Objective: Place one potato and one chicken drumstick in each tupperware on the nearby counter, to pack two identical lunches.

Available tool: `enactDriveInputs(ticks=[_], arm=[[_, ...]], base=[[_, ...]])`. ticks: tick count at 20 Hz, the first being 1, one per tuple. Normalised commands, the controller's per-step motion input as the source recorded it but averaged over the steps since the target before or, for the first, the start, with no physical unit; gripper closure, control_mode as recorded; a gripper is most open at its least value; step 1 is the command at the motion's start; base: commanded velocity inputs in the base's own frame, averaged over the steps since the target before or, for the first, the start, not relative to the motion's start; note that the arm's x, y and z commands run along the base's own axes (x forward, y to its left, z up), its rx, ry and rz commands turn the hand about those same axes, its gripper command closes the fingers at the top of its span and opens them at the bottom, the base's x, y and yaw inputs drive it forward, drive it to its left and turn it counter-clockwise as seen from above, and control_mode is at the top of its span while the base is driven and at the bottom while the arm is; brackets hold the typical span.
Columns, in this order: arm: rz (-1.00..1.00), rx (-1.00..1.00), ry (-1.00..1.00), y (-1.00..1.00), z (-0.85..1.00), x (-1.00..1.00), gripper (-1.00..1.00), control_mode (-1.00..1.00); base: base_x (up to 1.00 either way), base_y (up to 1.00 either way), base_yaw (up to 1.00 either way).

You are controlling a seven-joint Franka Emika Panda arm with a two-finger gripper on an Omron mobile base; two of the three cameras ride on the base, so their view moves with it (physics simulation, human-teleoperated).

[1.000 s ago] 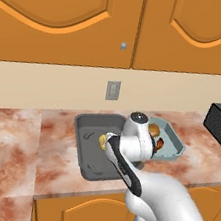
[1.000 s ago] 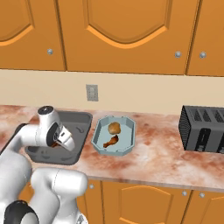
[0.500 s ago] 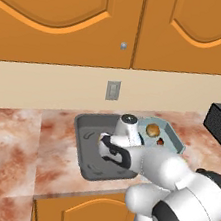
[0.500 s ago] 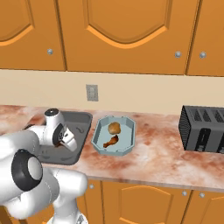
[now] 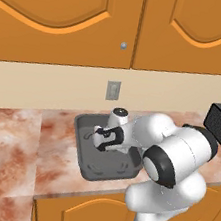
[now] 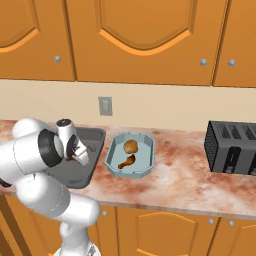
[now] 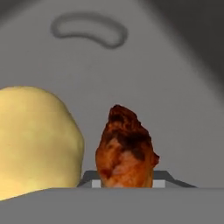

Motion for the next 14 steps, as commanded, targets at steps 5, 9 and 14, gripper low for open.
enactDriveInputs(ticks=[5, 9, 14], arm=[[-0.06, 0.0, 0.0, 0.02, 0.0, 0.08, -1.0, -1.0], [-0.09, 0.0, 0.0, -0.07, 0.09, -0.4, -1.0, -1.0], [-0.11, 0.0, 0.0, -0.27, 0.22, -0.54, -1.0, -1.0]], base=[[0.0, 0.0, 0.0], [0.0, 0.0, 0.0], [0.0, 0.0, 0.0]])
